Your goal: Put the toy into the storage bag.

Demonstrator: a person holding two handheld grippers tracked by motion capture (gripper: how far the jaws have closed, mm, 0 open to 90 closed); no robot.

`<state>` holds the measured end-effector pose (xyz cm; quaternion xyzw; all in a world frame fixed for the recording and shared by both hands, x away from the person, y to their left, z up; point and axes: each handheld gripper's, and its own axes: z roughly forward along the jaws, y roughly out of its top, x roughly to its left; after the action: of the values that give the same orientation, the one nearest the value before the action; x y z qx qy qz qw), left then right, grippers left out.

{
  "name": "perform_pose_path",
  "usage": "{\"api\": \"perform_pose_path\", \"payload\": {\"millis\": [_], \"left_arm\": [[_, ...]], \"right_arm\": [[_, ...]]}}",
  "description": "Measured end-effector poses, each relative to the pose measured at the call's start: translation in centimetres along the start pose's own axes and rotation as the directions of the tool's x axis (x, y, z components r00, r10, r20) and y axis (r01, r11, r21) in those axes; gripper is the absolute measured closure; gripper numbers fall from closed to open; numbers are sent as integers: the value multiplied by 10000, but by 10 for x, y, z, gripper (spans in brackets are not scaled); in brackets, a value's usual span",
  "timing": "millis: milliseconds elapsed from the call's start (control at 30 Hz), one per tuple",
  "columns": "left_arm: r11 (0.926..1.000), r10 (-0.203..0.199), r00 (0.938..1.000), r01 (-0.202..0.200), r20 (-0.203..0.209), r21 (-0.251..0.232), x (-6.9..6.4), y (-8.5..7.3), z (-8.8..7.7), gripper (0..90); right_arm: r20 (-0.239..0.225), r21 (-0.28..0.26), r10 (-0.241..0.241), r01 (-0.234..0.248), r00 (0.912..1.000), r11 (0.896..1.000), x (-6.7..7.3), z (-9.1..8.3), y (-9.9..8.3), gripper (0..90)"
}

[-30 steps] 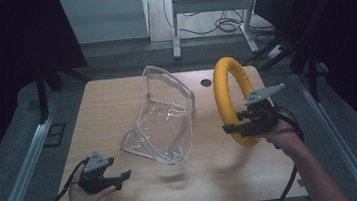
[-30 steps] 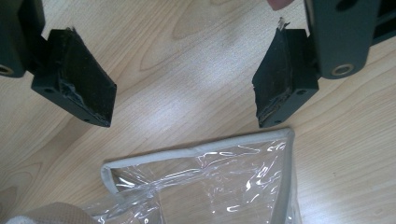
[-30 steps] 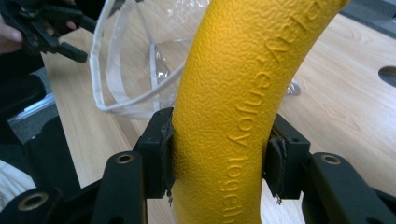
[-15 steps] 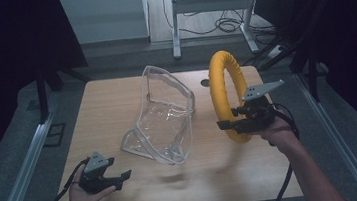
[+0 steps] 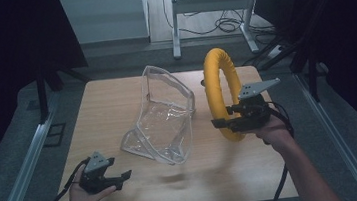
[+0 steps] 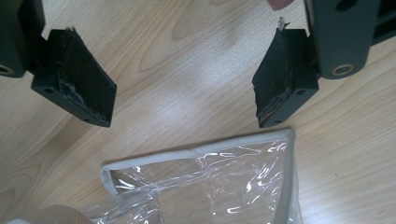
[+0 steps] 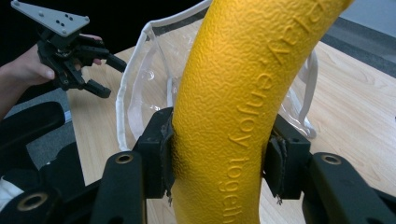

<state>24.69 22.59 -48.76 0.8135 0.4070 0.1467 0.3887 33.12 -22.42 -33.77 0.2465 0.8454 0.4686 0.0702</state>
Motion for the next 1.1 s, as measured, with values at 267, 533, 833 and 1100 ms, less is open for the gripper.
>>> {"api": "perform_pose_path", "payload": {"millis": [267,533,833,1100], "left_arm": [[10000,-11,10000,11,3,-6,0,0,1,211],[10000,-16,10000,16,0,-1,0,0,0,211],[10000,-23,10000,23,-20,-7,0,0,0,211],[10000,-4,10000,4,-1,23,0,0,1,211]], "right_arm": [[-160,-413,-124,117,9998,9991,5,1,11,500],[-256,-664,-322,304,9992,9973,11,1,20,499],[-371,-843,-335,303,9988,9960,15,2,26,499],[-455,-981,-353,307,9983,9947,17,2,29,499]]}}
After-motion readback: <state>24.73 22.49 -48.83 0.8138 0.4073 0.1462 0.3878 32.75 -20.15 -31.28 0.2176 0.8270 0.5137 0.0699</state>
